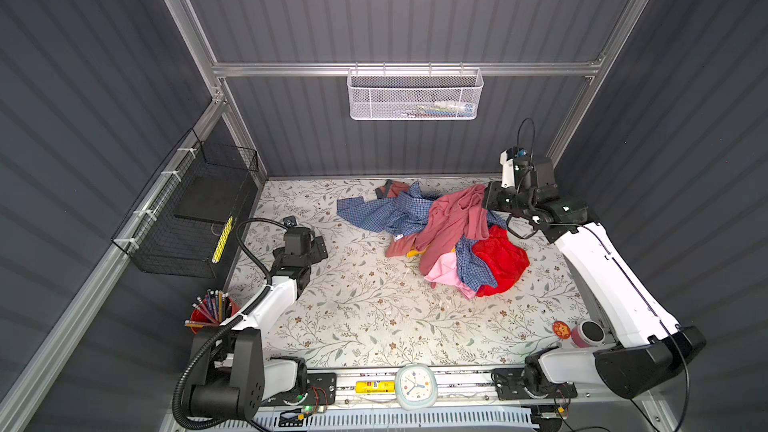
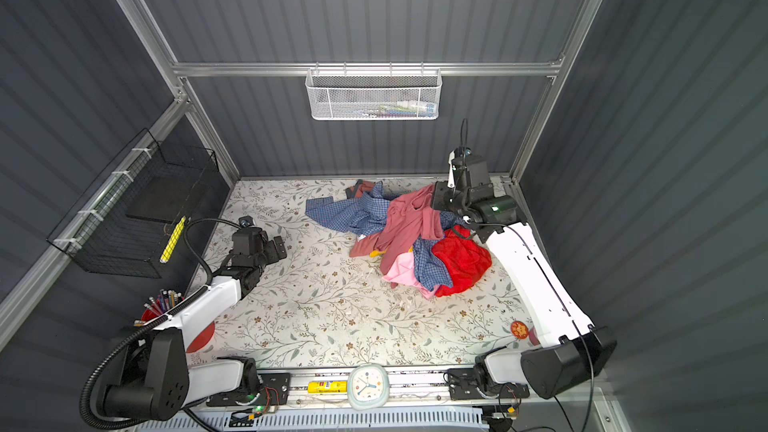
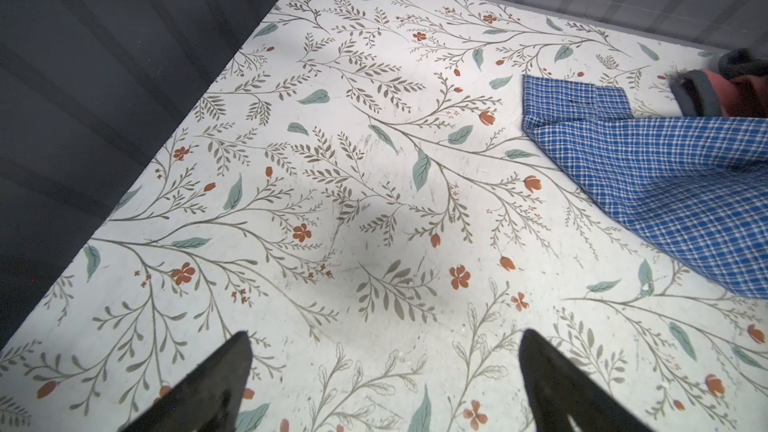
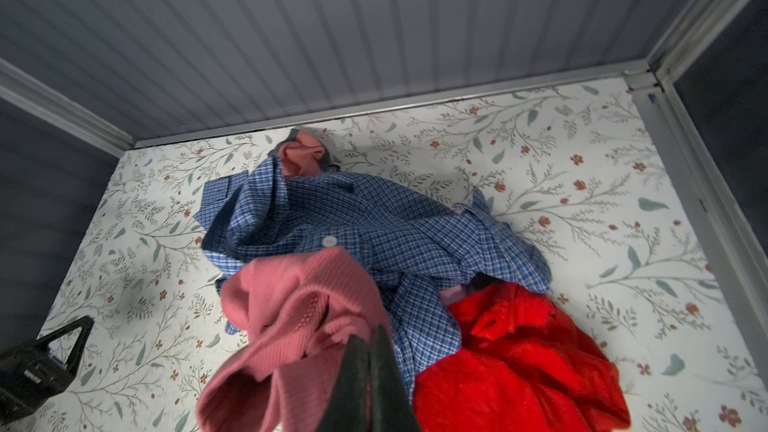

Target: Pick out a specific cloth from the pile

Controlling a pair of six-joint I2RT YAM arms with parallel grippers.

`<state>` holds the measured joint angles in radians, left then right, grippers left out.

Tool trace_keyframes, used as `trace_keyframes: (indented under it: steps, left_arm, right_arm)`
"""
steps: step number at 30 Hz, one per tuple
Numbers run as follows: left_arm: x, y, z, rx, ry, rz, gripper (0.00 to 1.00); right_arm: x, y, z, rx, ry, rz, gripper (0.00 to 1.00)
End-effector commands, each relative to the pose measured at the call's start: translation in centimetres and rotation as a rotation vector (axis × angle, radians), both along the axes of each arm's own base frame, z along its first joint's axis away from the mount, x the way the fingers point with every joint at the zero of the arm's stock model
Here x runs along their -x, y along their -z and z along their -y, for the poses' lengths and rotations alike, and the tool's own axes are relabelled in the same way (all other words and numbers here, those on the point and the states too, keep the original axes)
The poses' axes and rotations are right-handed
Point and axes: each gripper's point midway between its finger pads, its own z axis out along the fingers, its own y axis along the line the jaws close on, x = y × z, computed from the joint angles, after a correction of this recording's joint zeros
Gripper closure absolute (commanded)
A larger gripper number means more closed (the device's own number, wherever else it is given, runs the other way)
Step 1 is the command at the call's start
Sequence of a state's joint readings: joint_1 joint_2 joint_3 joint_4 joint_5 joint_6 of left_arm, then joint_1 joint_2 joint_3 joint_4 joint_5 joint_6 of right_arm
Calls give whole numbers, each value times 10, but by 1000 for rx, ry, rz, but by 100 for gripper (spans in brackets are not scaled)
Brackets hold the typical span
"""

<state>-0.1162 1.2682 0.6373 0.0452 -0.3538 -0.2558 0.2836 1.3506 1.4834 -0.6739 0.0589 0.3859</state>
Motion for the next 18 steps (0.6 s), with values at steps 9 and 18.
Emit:
trace_keyframes:
  steps: [9,18]
  left_arm:
    - [1,3,2,16,13,-2,0]
    - [0,0,5,25,30,8,0]
  right_arm:
    - [-6,-23,35,-152,114,69,100]
    - [-4,10,39,93,152,-11,100]
